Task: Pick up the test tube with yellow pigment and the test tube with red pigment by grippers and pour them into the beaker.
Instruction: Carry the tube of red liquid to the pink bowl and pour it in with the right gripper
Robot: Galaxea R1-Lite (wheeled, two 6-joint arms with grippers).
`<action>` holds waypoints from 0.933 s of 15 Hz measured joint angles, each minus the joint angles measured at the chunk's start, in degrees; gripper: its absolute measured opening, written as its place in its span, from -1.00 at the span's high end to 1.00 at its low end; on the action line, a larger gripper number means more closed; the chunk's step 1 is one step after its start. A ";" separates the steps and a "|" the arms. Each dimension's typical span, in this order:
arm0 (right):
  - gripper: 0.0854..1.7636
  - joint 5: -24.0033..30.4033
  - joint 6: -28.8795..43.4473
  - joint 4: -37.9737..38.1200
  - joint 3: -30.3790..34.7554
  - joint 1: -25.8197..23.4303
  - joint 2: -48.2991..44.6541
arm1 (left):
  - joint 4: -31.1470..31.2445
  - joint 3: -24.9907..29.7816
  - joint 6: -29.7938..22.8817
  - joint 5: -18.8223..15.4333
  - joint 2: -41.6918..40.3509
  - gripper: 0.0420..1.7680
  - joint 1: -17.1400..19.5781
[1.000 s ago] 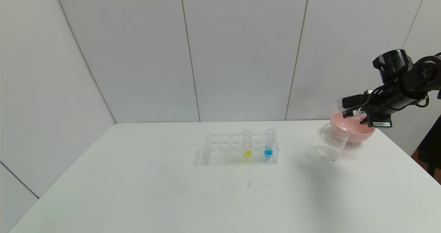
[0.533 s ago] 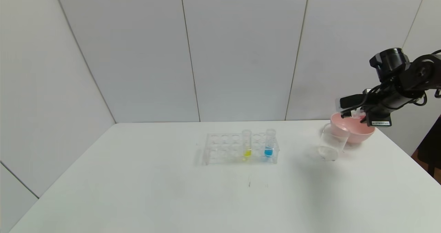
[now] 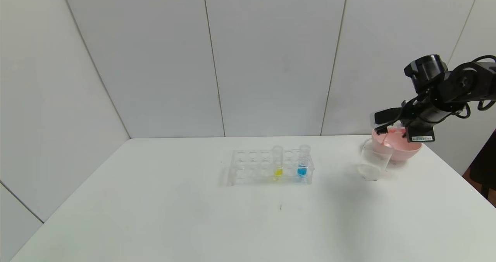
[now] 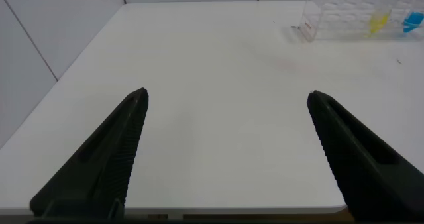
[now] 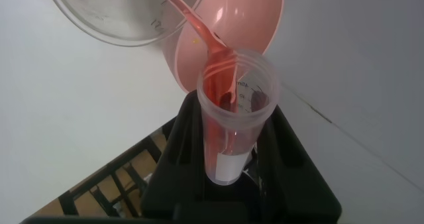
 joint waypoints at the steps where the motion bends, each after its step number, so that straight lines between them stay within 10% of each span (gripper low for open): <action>1: 0.48 -1.16 0.00 0.00 -0.04 0.28 0.15 | 0.00 0.00 0.00 0.00 0.00 -0.94 0.00; 14: 0.48 -9.95 -0.98 0.38 -0.06 3.06 0.84 | 0.00 0.00 0.00 0.00 0.00 -0.94 0.00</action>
